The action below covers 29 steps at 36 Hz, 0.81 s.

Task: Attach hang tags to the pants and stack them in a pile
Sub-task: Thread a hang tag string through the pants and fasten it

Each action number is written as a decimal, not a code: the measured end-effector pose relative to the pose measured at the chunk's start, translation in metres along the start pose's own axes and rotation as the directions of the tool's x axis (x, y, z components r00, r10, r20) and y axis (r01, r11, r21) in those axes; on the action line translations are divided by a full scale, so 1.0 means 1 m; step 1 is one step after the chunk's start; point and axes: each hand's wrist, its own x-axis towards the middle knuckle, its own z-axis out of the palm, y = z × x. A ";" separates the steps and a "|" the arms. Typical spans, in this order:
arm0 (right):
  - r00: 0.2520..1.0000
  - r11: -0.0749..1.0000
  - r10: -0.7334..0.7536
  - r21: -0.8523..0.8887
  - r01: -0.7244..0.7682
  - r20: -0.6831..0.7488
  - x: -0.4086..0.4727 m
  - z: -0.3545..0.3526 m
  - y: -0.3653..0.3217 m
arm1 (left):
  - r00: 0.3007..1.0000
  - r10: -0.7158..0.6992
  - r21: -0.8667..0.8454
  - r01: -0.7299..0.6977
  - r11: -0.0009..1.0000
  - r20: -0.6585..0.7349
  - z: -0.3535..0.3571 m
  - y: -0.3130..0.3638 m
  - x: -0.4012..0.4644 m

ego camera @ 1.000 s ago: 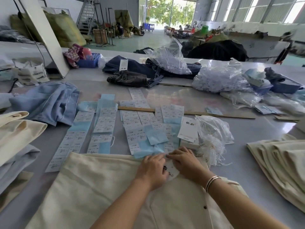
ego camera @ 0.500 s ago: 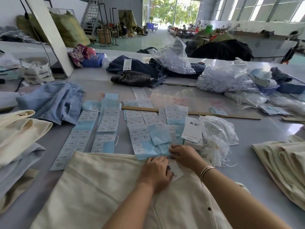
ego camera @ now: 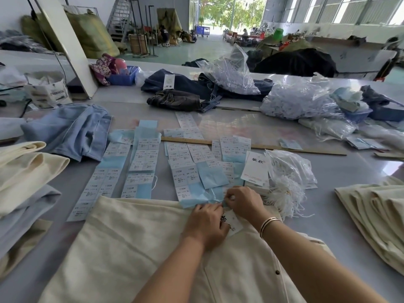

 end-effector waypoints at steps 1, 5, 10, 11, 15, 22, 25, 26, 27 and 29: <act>1.000 1.000 0.012 0.015 -0.012 0.006 0.001 0.000 -0.001 | 1.000 0.000 0.004 0.000 1.000 0.000 0.000 0.000 0.000; 0.998 0.999 0.037 0.031 -0.039 0.053 0.003 -0.001 -0.005 | 1.000 0.000 -0.001 0.000 1.000 0.000 0.000 0.000 0.001; 0.987 0.980 0.138 0.133 -0.148 0.087 0.008 -0.002 -0.009 | 1.000 0.002 0.003 -0.002 1.000 0.001 0.000 0.001 0.000; 0.981 0.970 0.174 0.159 -0.187 0.092 0.009 -0.002 -0.011 | 1.000 0.003 0.008 -0.003 1.000 0.003 0.000 0.001 0.000; 0.928 0.871 0.361 0.325 -0.370 0.088 0.011 0.001 -0.018 | 1.000 0.014 0.013 -0.014 1.000 -0.010 0.000 -0.001 0.000; 0.794 0.454 0.606 0.803 -0.387 0.040 0.016 -0.022 -0.001 | 0.999 0.027 -0.028 -0.027 0.999 -0.034 0.001 -0.001 -0.001; 0.734 0.194 0.676 0.945 -0.264 0.066 0.007 -0.039 0.008 | 0.999 0.016 -0.053 -0.019 0.998 -0.046 0.001 -0.001 -0.001; 0.716 0.087 0.691 0.972 -0.219 0.099 0.002 -0.045 0.009 | 0.999 0.012 -0.063 -0.015 0.998 -0.048 0.000 -0.001 -0.002; 0.696 -0.027 0.704 0.985 -0.171 0.140 -0.005 -0.049 0.009 | 0.999 0.013 -0.068 -0.016 0.998 -0.046 -0.001 0.000 -0.002; 0.674 -0.273 0.702 0.961 -0.047 0.233 -0.021 -0.057 0.006 | 0.999 0.021 -0.078 -0.025 0.997 -0.045 -0.001 0.000 -0.003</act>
